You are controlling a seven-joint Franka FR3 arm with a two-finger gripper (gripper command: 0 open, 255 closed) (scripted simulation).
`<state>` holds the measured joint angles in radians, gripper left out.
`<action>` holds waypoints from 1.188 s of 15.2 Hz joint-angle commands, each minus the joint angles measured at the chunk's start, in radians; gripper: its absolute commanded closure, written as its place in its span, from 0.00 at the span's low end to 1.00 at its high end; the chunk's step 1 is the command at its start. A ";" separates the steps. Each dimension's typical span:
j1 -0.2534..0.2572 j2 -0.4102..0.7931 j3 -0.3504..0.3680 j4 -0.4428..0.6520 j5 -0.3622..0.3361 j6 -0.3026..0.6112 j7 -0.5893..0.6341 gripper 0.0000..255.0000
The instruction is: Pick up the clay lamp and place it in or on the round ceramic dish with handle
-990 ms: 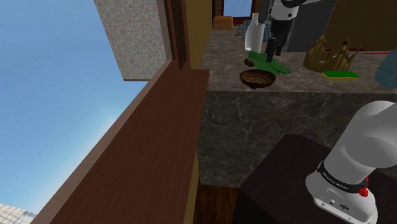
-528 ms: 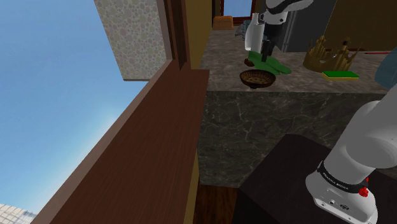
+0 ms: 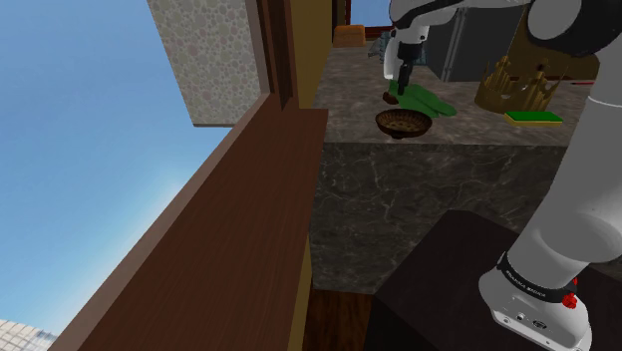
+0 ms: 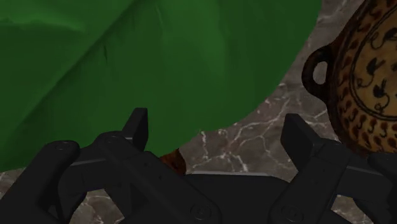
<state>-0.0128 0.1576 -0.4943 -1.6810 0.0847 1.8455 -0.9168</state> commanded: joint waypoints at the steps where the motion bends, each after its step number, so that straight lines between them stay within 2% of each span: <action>1: -0.030 0.112 0.002 0.120 0.059 -0.025 -0.079 0.00; 4: -0.090 0.263 0.023 0.299 0.126 -0.073 -0.169 0.00; 5: -0.100 0.283 0.028 0.326 0.133 -0.081 -0.179 0.00; 12: -0.092 0.291 0.035 0.235 0.139 0.016 -0.186 0.00; 18: -0.093 0.291 0.036 0.235 0.138 0.016 -0.186 0.00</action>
<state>-0.1039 0.4370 -0.4599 -1.4388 0.2222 1.8849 -1.1023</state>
